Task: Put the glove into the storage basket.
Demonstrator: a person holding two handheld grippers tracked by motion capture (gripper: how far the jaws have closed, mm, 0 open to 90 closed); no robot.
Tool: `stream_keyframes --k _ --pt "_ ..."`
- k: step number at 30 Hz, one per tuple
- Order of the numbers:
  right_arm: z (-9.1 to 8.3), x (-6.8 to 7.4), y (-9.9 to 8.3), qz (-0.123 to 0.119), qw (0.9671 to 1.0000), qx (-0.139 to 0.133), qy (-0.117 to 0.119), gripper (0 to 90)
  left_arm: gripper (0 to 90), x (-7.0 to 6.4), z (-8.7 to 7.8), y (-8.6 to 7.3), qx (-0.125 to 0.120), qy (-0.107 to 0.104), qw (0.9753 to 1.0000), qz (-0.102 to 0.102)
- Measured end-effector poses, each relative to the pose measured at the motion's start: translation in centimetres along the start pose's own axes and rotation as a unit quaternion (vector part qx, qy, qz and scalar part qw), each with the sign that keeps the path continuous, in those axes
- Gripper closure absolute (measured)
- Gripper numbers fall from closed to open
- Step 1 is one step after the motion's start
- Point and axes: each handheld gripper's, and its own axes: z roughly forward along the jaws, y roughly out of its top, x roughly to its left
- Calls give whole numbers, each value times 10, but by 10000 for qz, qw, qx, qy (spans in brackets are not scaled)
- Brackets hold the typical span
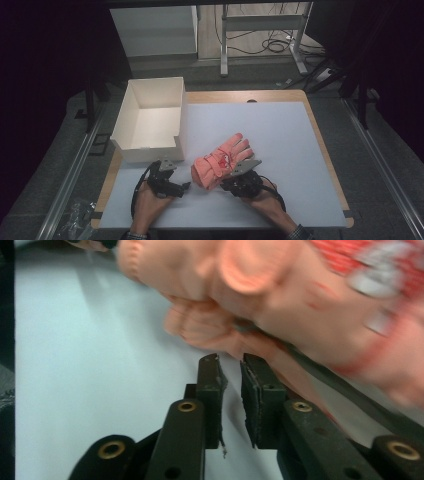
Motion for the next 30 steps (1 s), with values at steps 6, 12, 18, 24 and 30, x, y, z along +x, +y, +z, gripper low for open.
stream_keyframes --k 6,12,18,24,30 --pt "-16 -14 -14 205 9995 -26 -246 711 0 0 0 0 -19 -11 10000 -27" --pt "-32 -26 -28 421 9976 -72 -543 646 0 0 0 0 -24 -12 10000 -32" --pt "-48 -42 -44 670 9938 -42 -881 522 0 0 0 0 -26 -14 10000 -39" --pt "-62 -54 -58 680 9882 -20 -1375 378 0 0 0 0 -35 -31 10000 -51" --pt "-72 -72 -71 913 9814 53 -1690 272 9 2 -2 0 -42 -95 9999 -40"
